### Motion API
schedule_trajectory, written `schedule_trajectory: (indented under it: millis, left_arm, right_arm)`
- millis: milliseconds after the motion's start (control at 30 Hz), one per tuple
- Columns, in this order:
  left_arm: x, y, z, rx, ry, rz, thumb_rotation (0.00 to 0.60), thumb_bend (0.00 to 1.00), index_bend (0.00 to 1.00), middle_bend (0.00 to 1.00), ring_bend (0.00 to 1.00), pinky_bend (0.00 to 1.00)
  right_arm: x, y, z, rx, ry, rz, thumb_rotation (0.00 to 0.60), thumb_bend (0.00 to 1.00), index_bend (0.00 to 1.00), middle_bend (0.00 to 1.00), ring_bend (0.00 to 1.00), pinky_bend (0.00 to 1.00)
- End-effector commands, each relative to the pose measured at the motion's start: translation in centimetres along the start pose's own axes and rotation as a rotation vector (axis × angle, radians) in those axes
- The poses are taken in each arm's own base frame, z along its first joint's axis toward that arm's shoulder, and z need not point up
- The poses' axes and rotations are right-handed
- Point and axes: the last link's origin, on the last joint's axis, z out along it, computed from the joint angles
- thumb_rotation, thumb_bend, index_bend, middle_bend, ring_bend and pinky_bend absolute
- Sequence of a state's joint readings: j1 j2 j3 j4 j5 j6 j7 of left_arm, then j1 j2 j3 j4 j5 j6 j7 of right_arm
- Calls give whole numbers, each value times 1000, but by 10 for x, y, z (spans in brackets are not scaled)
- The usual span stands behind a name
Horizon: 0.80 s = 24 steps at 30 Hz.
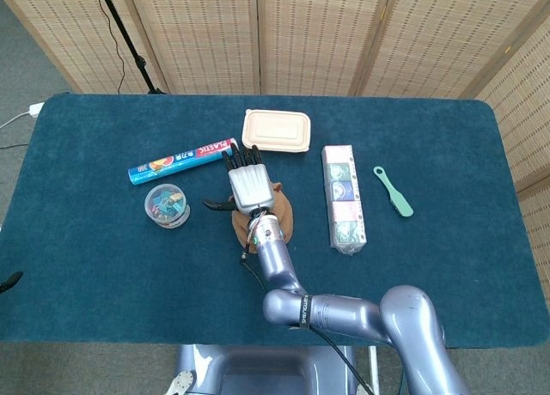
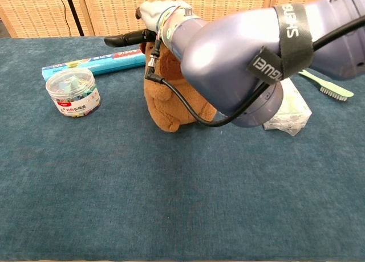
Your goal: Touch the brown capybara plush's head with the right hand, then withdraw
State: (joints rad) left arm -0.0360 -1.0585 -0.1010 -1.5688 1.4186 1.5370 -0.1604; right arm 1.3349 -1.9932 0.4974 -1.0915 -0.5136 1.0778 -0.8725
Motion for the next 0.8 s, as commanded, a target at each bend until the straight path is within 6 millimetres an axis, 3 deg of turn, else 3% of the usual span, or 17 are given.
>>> schedule_trajectory:
  millis: [33, 800]
  left_arm:
    - [-1, 1, 0, -2, 0, 2, 600, 0, 0, 0, 0, 0]
    - [1, 0, 0, -2, 1, -7, 600, 0, 0, 0, 0, 0]
  right_arm:
    - [-13, 11, 3, -19, -35, -18, 34, 0, 0, 0, 0, 0]
    - [-37, 32, 1, -60, -116, -13, 33, 0, 0, 0, 0, 0]
